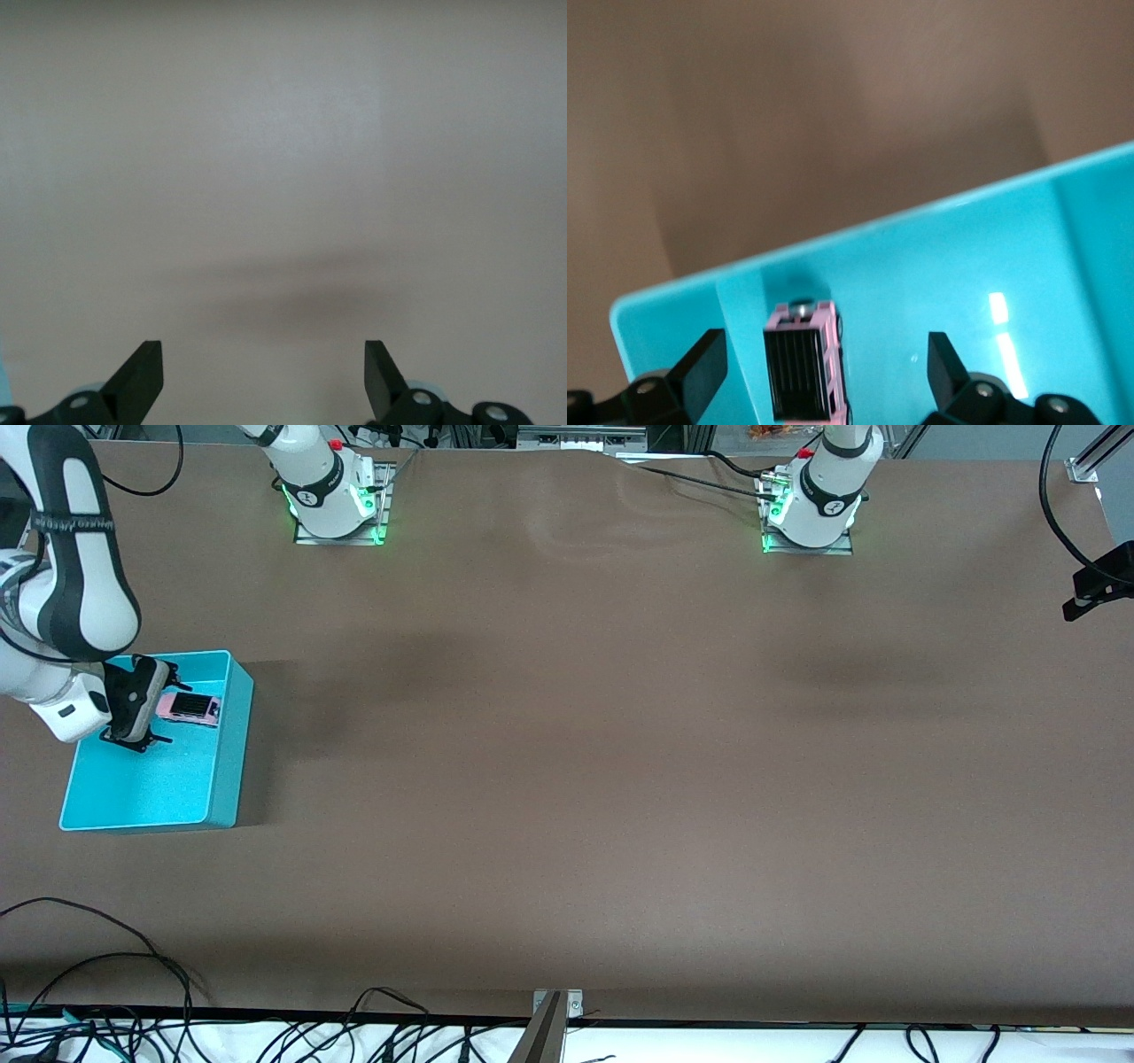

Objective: Wind and store pink jeep toy

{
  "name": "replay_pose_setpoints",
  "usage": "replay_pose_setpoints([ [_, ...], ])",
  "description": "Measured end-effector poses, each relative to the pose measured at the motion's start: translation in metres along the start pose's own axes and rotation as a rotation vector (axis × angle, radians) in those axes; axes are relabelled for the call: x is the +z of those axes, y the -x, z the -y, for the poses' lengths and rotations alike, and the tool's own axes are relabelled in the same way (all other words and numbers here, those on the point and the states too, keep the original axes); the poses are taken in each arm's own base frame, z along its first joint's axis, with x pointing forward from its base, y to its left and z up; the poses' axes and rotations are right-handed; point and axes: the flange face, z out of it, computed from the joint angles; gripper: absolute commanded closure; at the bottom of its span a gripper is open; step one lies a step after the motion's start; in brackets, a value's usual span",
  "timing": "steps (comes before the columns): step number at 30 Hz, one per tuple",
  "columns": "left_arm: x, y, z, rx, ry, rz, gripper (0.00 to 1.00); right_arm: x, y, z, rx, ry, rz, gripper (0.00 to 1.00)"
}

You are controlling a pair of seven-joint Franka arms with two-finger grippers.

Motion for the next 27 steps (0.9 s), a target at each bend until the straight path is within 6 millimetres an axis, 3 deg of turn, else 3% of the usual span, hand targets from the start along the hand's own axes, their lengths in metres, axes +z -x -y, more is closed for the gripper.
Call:
replay_pose_setpoints([
  [4, 0.000, 0.000, 0.000, 0.000, 0.000, 0.000, 0.00, -0.023, -0.031, 0.004, 0.085, 0.038, -0.017, 0.00],
  [10, 0.000, 0.000, 0.000, 0.000, 0.000, 0.000, 0.00, -0.044, -0.050, 0.008, 0.199, 0.066, -0.040, 0.00],
  [14, 0.000, 0.000, 0.000, 0.000, 0.000, 0.000, 0.00, -0.058, -0.074, 0.011, 0.276, 0.068, -0.057, 0.00],
  [19, 0.000, 0.000, 0.000, 0.000, 0.000, 0.000, 0.00, -0.089, -0.108, 0.017, 0.405, 0.058, -0.078, 0.00],
  [27, 0.000, 0.000, 0.000, 0.000, 0.000, 0.000, 0.00, -0.144, -0.145, 0.038, 0.649, 0.058, -0.051, 0.00],
])
